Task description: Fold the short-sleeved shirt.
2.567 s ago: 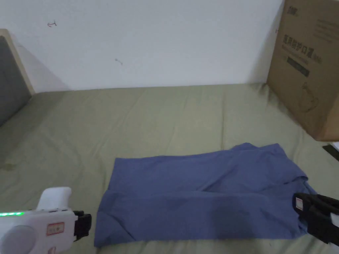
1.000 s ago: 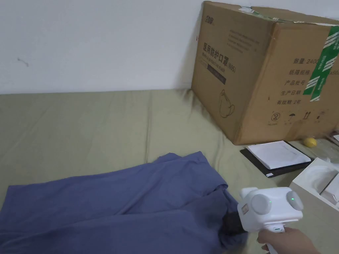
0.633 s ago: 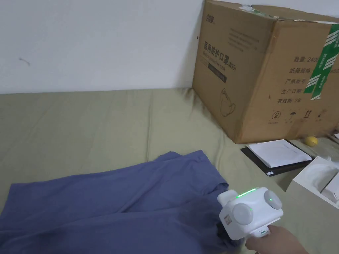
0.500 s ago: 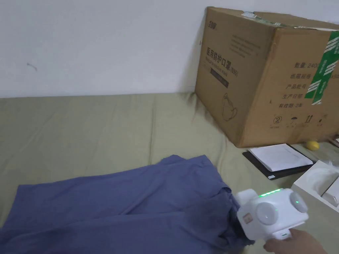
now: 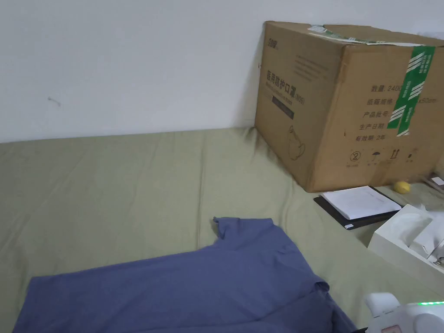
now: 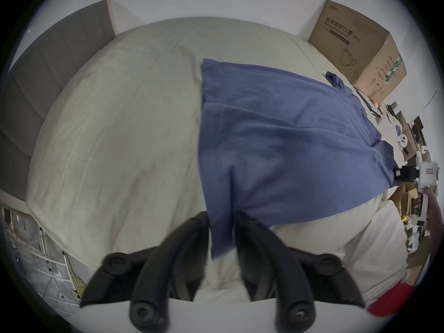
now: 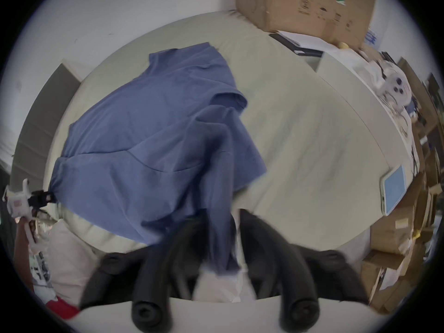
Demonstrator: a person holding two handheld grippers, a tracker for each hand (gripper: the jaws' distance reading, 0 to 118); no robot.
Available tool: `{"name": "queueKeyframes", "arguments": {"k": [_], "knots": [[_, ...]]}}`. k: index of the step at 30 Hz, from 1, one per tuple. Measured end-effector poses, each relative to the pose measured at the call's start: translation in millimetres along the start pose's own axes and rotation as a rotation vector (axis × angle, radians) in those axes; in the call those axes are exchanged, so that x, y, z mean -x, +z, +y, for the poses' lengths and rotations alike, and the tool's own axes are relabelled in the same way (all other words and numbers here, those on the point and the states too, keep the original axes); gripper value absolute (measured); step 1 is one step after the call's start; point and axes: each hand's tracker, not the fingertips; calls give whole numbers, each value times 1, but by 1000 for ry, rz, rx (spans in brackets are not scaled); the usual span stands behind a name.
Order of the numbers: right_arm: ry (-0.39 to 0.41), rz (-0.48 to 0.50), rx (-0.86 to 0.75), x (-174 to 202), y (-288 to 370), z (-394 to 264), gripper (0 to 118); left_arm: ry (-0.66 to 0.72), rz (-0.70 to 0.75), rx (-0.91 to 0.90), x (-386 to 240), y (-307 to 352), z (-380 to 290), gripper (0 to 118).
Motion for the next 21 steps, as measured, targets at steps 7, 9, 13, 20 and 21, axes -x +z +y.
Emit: {"name": "queueKeyframes", "arguments": {"k": [7,9,13,20,21], "knots": [[-10,26,-172,12,56,-2,117,43,-89,-272,5,50,0,118],[-23,88,-265,29,81,0,117,51,-171,-320,-13,71,4,118],[50,249,-514,81,124,-2,110,-41,-286,-437,-49,97,10,115],[127,293,-680,147,140,5,0,-147,-227,-644,-89,116,23,0],[129,318,-686,148,139,9,0,-130,-265,-647,-85,117,32,0]]}}
